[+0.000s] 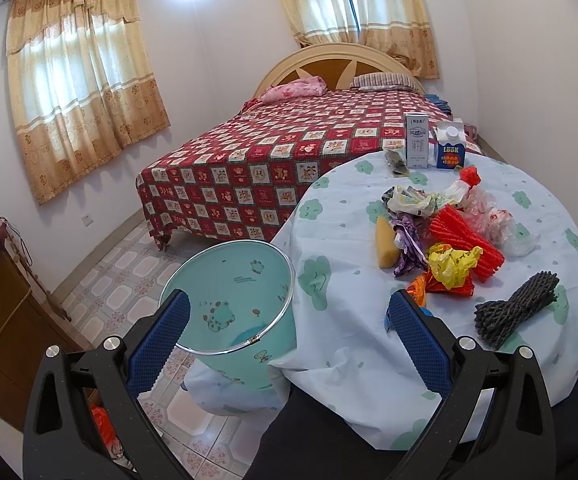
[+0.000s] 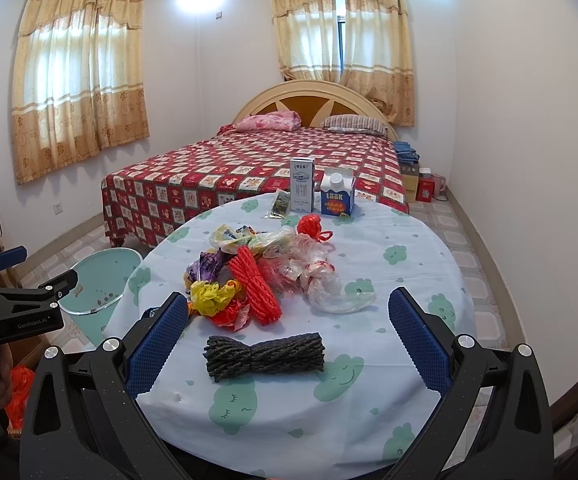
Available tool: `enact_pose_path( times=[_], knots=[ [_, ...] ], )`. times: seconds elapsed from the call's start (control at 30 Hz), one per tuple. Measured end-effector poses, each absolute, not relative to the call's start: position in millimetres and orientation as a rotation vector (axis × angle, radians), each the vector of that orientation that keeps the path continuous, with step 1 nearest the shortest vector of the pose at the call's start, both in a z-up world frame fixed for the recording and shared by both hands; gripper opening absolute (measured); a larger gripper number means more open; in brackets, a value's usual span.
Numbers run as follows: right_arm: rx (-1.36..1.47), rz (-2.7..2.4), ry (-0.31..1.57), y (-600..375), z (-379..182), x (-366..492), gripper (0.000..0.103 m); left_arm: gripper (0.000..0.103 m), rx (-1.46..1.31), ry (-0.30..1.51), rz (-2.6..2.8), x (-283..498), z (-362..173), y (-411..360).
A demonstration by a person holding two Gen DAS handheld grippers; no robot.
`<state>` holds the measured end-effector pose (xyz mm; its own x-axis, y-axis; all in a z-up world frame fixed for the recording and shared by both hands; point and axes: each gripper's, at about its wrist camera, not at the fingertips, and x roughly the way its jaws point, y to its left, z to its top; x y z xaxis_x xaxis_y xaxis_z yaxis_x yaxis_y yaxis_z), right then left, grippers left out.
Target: Collect trash
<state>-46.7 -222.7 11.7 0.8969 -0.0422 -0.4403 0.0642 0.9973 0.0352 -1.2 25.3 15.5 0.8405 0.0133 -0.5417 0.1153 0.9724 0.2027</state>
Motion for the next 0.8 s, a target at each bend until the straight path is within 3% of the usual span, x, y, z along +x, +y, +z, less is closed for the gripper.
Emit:
enact_pose_path(
  times=[0.8],
  knots=[
    [0.051,-0.061,0.460,-232,-4,-44,0.098,0.098,0.237,0.573,-0.054,-1,14,26]
  ],
)
